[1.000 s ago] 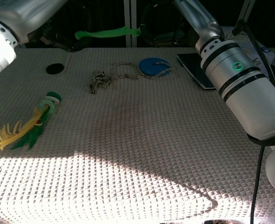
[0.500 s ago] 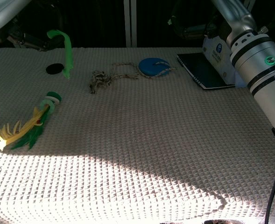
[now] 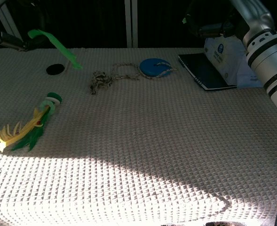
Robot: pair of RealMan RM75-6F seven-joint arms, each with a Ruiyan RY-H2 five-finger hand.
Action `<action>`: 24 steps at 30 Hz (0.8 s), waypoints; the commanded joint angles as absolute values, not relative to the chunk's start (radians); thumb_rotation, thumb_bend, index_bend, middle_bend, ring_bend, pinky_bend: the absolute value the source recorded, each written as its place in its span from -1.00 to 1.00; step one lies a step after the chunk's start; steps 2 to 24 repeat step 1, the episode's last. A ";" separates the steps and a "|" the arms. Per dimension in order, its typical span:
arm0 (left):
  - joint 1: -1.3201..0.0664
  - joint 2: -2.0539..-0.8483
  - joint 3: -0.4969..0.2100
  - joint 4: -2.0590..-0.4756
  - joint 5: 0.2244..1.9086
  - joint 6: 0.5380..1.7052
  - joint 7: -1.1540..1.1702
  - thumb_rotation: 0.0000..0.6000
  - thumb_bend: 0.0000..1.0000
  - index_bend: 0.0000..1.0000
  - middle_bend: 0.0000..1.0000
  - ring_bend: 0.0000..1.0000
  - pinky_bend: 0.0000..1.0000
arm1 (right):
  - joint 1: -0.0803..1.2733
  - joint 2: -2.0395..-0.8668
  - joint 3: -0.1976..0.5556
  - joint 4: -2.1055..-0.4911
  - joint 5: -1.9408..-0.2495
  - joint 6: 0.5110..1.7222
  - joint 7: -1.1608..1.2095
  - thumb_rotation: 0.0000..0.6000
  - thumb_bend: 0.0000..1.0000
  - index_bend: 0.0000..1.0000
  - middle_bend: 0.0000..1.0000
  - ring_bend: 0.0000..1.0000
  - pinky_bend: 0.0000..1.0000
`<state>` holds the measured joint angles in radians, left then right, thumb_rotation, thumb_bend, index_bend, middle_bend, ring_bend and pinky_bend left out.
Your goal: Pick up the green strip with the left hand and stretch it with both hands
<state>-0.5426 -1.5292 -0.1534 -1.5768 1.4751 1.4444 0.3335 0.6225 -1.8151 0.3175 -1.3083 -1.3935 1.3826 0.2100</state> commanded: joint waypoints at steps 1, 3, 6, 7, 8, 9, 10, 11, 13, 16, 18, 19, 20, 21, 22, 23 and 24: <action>-0.541 -1.526 -0.156 -1.577 1.474 1.440 0.330 1.00 -0.32 0.19 -0.20 -0.57 -0.50 | 0.622 -1.817 0.319 -1.305 -1.392 1.382 0.209 1.00 -0.08 0.23 -0.84 -1.00 -1.00; -0.541 -1.526 -0.156 -1.577 1.474 1.440 0.330 1.00 -0.32 0.19 -0.20 -0.57 -0.50 | 0.622 -1.817 0.319 -1.305 -1.392 1.382 0.209 1.00 -0.08 0.23 -0.84 -1.00 -1.00; -0.541 -1.526 -0.156 -1.577 1.474 1.440 0.330 1.00 -0.32 0.19 -0.20 -0.57 -0.50 | 0.622 -1.817 0.319 -1.305 -1.392 1.382 0.209 1.00 -0.08 0.23 -0.84 -1.00 -1.00; -0.541 -1.526 -0.156 -1.577 1.474 1.440 0.330 1.00 -0.32 0.19 -0.20 -0.57 -0.50 | 0.622 -1.817 0.319 -1.305 -1.392 1.382 0.209 1.00 -0.08 0.23 -0.84 -1.00 -1.00; -0.541 -1.526 -0.156 -1.577 1.474 1.440 0.330 1.00 -0.32 0.19 -0.20 -0.57 -0.50 | 0.622 -1.817 0.319 -1.305 -1.392 1.382 0.209 1.00 -0.08 0.23 -0.84 -1.00 -1.00; -0.541 -1.526 -0.156 -1.577 1.474 1.440 0.330 1.00 -0.32 0.19 -0.20 -0.57 -0.50 | 0.622 -1.817 0.319 -1.305 -1.392 1.382 0.209 1.00 -0.08 0.23 -0.84 -1.00 -1.00; -0.541 -1.526 -0.156 -1.577 1.474 1.440 0.330 1.00 -0.32 0.19 -0.20 -0.57 -0.50 | 0.622 -1.817 0.319 -1.305 -1.392 1.382 0.209 1.00 -0.08 0.23 -0.84 -1.00 -1.00; -0.541 -1.526 -0.156 -1.577 1.474 1.440 0.330 1.00 -0.32 0.19 -0.20 -0.57 -0.50 | 0.622 -1.817 0.319 -1.305 -1.392 1.382 0.209 1.00 -0.08 0.23 -0.84 -1.00 -1.00; -0.541 -1.526 -0.156 -1.577 1.474 1.440 0.330 1.00 -0.32 0.19 -0.20 -0.57 -0.50 | 0.622 -1.817 0.319 -1.305 -1.392 1.382 0.209 1.00 -0.08 0.23 -0.84 -1.00 -1.00; -0.541 -1.526 -0.156 -1.577 1.474 1.440 0.330 1.00 -0.32 0.19 -0.20 -0.57 -0.50 | 0.622 -1.817 0.319 -1.305 -1.392 1.382 0.209 1.00 -0.08 0.23 -0.84 -1.00 -1.00; -0.541 -1.526 -0.156 -1.577 1.474 1.440 0.330 1.00 -0.32 0.19 -0.20 -0.57 -0.50 | 0.622 -1.817 0.319 -1.305 -1.392 1.382 0.209 1.00 -0.08 0.23 -0.84 -1.00 -1.00; -0.541 -1.526 -0.156 -1.577 1.474 1.440 0.330 1.00 -0.32 0.19 -0.20 -0.57 -0.50 | 0.622 -1.817 0.319 -1.305 -1.392 1.382 0.209 1.00 -0.08 0.23 -0.84 -1.00 -1.00; -0.541 -1.526 -0.156 -1.577 1.474 1.440 0.330 1.00 -0.32 0.19 -0.20 -0.57 -0.50 | 0.622 -1.817 0.319 -1.305 -1.392 1.382 0.209 1.00 -0.08 0.23 -0.84 -1.00 -1.00; -0.541 -1.526 -0.156 -1.577 1.474 1.440 0.330 1.00 -0.32 0.19 -0.20 -0.57 -0.50 | 0.622 -1.817 0.319 -1.305 -1.392 1.382 0.209 1.00 -0.08 0.23 -0.84 -1.00 -1.00; -0.541 -1.526 -0.156 -1.577 1.474 1.440 0.330 1.00 -0.32 0.19 -0.20 -0.57 -0.50 | 0.622 -1.817 0.319 -1.305 -1.392 1.382 0.209 1.00 -0.08 0.23 -0.84 -1.00 -1.00; -0.541 -1.526 -0.156 -1.577 1.474 1.440 0.330 1.00 -0.32 0.19 -0.20 -0.57 -0.50 | 0.622 -1.817 0.319 -1.305 -1.392 1.382 0.209 1.00 -0.08 0.23 -0.84 -1.00 -1.00; -0.541 -1.526 -0.156 -1.577 1.474 1.440 0.330 1.00 -0.32 0.19 -0.20 -0.57 -0.50 | 0.622 -1.817 0.319 -1.305 -1.392 1.382 0.209 1.00 -0.08 0.23 -0.84 -1.00 -1.00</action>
